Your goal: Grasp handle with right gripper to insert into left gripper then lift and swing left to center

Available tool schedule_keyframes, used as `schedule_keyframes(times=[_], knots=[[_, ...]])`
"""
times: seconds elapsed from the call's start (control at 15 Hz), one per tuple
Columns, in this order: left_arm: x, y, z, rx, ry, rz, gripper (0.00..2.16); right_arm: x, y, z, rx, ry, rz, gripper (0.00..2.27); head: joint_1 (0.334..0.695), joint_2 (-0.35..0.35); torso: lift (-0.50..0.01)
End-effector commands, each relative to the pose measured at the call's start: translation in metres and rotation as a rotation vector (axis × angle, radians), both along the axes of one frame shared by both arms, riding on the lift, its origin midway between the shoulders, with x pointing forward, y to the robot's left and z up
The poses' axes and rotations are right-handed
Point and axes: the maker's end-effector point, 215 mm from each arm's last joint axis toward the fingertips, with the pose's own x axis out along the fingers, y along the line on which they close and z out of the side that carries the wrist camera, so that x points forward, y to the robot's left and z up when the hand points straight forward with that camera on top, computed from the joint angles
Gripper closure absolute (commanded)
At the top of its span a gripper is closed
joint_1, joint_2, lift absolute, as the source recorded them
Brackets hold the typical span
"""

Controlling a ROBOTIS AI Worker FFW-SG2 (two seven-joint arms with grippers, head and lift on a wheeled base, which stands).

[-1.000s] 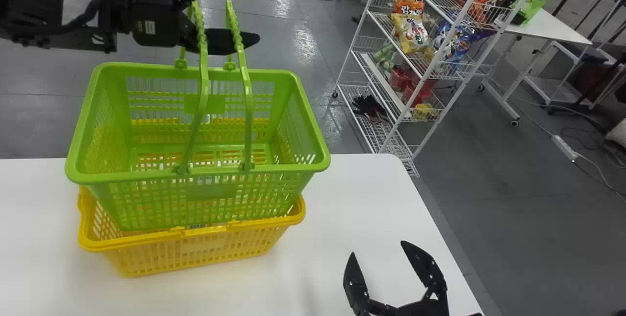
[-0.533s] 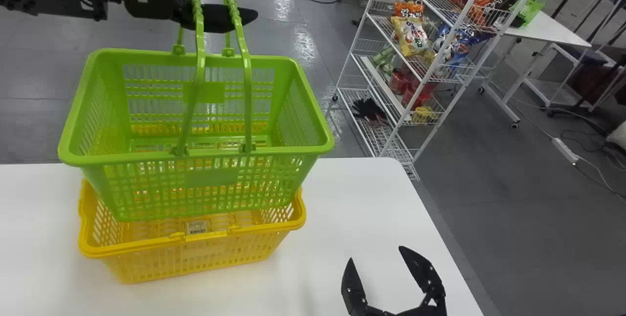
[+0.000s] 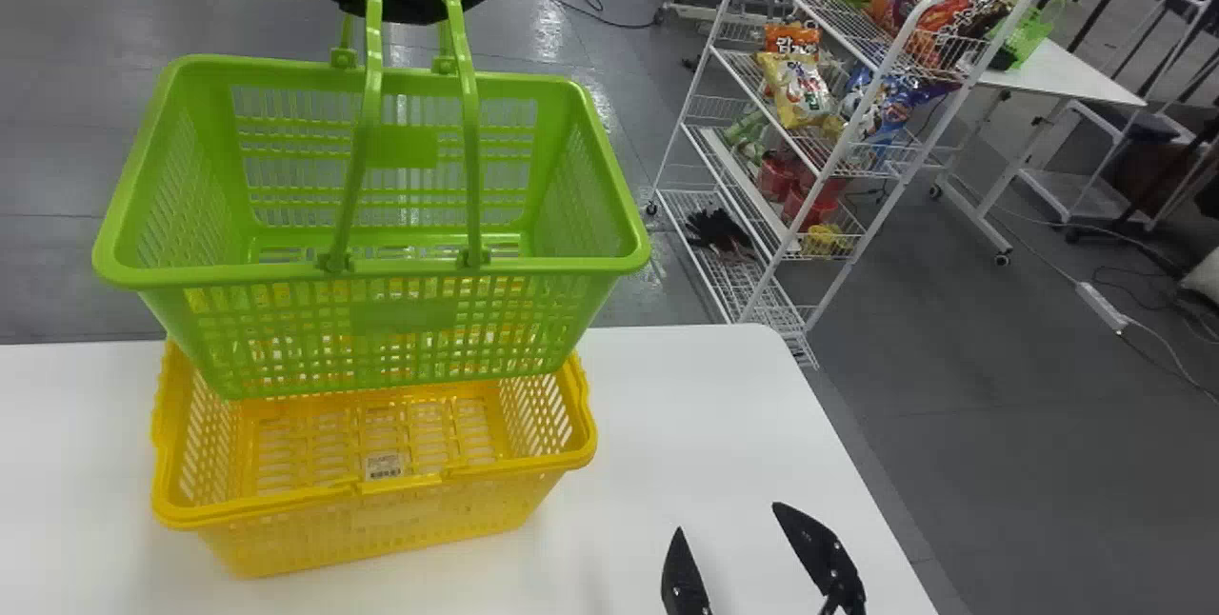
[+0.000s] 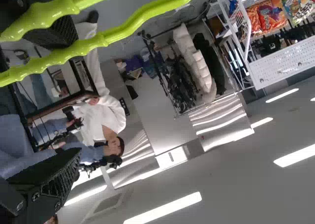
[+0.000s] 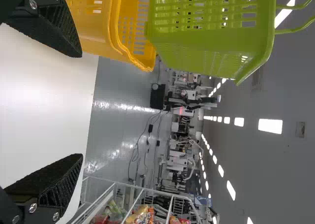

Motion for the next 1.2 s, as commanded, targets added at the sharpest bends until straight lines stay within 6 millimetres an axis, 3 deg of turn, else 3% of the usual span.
schedule_keyframes(times=[0.0, 0.13, 0.2, 0.27, 0.33, 0.6, 0.8, 0.93, 1.13], knots=[[0.001, 0.002, 0.002, 0.008, 0.007, 0.002, 0.86, 0.000, 0.002, 0.000, 0.004, 0.000, 0.002, 0.08, 0.643, -0.350, -0.093], [0.002, 0.003, 0.004, 0.011, 0.017, 0.001, 1.35, 0.000, 0.005, 0.000, 0.006, 0.000, 0.005, 0.08, 0.642, -0.350, -0.093], [0.002, 0.004, 0.007, 0.014, 0.009, 0.000, 1.38, 0.000, 0.005, 0.000, 0.006, 0.000, 0.005, 0.08, 0.642, -0.350, -0.093], [0.001, 0.004, 0.007, 0.021, 0.006, -0.002, 1.84, 0.000, 0.005, -0.001, 0.007, 0.000, 0.006, 0.08, 0.642, -0.350, -0.093], [0.000, 0.004, 0.007, 0.027, 0.005, -0.004, 1.97, 0.000, 0.006, -0.001, 0.009, 0.000, 0.005, 0.08, 0.640, -0.350, -0.093], [-0.003, 0.005, 0.008, 0.047, 0.000, -0.018, 1.97, 0.000, 0.005, -0.001, 0.007, 0.000, 0.006, 0.08, 0.640, -0.350, -0.093], [-0.002, 0.026, 0.005, 0.087, -0.005, -0.012, 1.97, 0.000, 0.005, -0.001, 0.007, 0.000, 0.006, 0.08, 0.641, -0.350, -0.093], [0.007, 0.057, -0.002, 0.129, -0.009, 0.027, 1.97, 0.000, 0.005, -0.001, 0.007, 0.000, 0.006, 0.08, 0.644, -0.348, -0.093], [0.026, 0.132, -0.006, 0.187, -0.014, 0.140, 1.97, 0.000, 0.004, -0.001, 0.006, 0.003, 0.006, 0.08, 0.652, -0.290, -0.093]])
